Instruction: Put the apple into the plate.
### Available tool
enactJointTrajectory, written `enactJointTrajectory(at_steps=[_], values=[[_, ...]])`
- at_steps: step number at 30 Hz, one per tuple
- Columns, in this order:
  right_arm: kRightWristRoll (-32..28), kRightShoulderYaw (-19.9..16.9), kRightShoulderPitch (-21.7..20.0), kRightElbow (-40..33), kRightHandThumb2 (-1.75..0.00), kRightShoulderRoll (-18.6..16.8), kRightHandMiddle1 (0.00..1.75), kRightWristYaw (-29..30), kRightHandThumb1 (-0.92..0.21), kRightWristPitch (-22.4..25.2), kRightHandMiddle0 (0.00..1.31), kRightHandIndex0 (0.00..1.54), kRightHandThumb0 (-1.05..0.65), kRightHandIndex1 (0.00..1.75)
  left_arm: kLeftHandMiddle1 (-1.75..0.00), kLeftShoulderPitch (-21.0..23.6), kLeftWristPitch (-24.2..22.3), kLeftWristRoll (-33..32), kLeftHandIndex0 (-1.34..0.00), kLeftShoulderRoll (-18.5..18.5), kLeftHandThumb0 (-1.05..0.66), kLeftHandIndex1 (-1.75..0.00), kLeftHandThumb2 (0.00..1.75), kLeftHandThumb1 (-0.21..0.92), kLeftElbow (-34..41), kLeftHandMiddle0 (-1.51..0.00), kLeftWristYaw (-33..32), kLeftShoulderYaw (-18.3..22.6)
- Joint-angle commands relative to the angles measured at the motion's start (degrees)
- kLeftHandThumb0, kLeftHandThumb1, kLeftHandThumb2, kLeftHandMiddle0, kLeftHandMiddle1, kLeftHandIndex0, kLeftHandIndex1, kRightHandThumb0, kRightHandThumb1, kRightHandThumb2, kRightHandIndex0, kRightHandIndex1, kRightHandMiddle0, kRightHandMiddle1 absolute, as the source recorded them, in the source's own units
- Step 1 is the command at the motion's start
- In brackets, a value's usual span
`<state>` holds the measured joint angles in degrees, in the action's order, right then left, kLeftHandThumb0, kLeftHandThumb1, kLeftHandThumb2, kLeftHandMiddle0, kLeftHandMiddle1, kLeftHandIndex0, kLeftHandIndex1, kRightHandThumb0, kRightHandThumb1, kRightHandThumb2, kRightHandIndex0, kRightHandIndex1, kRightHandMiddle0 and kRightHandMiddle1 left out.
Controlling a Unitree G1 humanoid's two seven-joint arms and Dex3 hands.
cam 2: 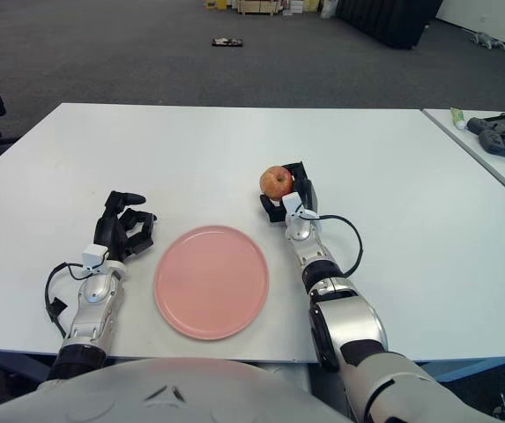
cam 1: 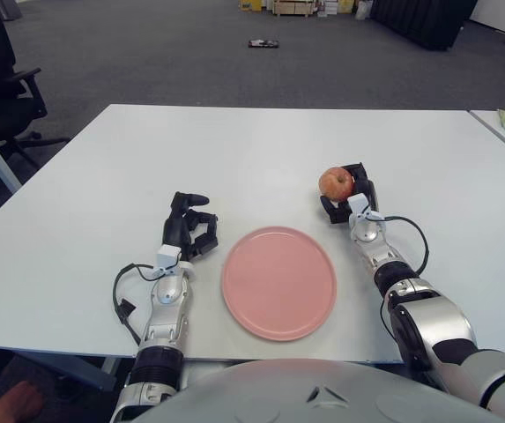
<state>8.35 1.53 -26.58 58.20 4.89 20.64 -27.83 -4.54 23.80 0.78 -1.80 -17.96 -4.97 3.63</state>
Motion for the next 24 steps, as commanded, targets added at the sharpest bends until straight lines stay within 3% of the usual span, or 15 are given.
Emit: enactJointTrajectory(at_steps=[1,6,15,24], values=[[-1.96,-1.55,0.44,-3.22,-1.65,-0.32,1.75,-1.83,-0.02,-3.96,0.6,0.86,0.0,1.7,-1.41,0.8,0.13,-0.15,-0.34,0.42,-0.01,-1.75,0.96,0.53,0.08,-0.58,0.48,0.08],[-2.1,-0.97,4.97,-11.61,-1.66,-2.05,1.75,-3.28,-0.01,-6.61,0.6,0.86,0.0,1.7,-1.41,0.83,-0.12,0.1,-0.34,0.41,-0.01,-1.75,0.96,0.54,0.14,-0.58,0.25,0.06],[-1.99,1.32,12.62,-25.9,-1.68,-3.34,1.75,-9.34,0.01,-7.27,0.62,0.87,0.0,1.7,-1.42,0.9,0.16,0.19,-0.33,0.28,-0.01,-1.75,0.96,0.54,0.12,-0.57,0.19,-0.06],[-0.54,8.54,26.53,-48.06,-1.69,-2.48,1.75,-18.83,0.03,-4.89,0.64,0.91,0.0,1.65,-1.42,0.77,0.58,-0.45,-0.34,0.14,-0.01,-1.75,0.97,0.53,0.07,-0.58,0.73,-0.1]])
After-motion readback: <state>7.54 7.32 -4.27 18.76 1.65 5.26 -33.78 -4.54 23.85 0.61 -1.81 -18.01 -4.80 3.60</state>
